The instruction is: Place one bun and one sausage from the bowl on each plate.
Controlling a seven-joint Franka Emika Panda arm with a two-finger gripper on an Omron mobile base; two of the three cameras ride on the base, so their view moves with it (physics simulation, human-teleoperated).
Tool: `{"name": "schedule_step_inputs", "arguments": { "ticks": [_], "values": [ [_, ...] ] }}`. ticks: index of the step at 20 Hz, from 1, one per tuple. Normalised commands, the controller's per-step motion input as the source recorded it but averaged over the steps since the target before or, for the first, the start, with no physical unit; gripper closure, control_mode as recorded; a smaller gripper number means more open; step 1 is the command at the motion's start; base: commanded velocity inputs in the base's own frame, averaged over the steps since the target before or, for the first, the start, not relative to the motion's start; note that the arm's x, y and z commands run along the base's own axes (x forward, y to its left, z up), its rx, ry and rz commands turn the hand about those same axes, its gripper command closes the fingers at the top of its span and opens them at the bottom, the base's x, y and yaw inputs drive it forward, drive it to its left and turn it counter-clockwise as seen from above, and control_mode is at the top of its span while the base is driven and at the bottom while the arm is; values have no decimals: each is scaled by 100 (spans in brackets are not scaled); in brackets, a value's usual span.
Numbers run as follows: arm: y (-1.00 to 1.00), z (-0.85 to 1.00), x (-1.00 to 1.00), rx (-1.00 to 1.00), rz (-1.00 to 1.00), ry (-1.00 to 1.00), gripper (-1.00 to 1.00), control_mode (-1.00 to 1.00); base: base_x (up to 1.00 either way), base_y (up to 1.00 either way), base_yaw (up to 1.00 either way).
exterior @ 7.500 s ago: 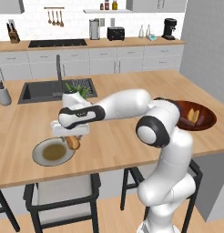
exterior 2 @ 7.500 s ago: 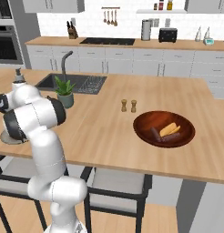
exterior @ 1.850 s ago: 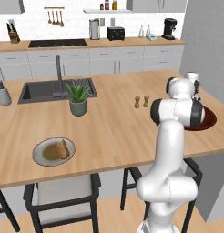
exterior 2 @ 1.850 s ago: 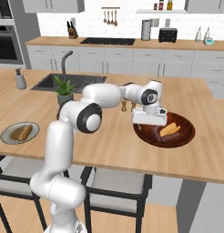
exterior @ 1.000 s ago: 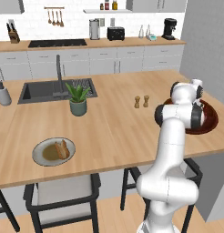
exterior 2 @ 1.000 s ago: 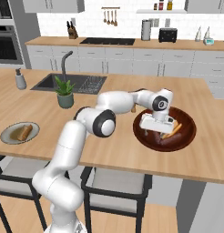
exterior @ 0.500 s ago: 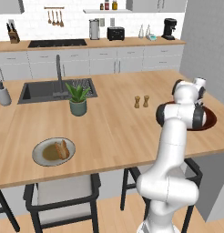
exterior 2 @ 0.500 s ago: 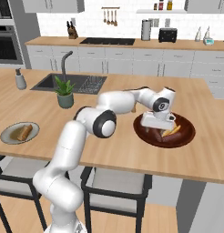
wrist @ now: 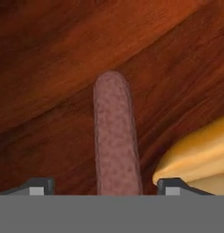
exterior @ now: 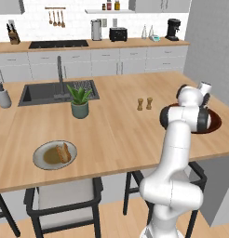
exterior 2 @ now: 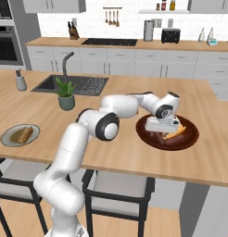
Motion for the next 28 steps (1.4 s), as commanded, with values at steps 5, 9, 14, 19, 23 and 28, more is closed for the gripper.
{"name": "schedule_step_inputs", "arguments": {
  "ticks": [5,9,14,19,23,28],
  "values": [
    [0,-48,-8,0,0,0,-100,-100,0,0,0],
    [27,-12,-63,0,0,0,-100,-100,0,0,0],
    [65,-4,-60,0,1,2,-100,-100,0,0,0],
    [36,0,3,0,1,0,-100,-100,0,0,0],
    [-10,0,32,5,-9,0,-100,-100,0,0,0],
    [-17,9,28,10,-18,5,-100,-100,0,0,0]
  ]
}}
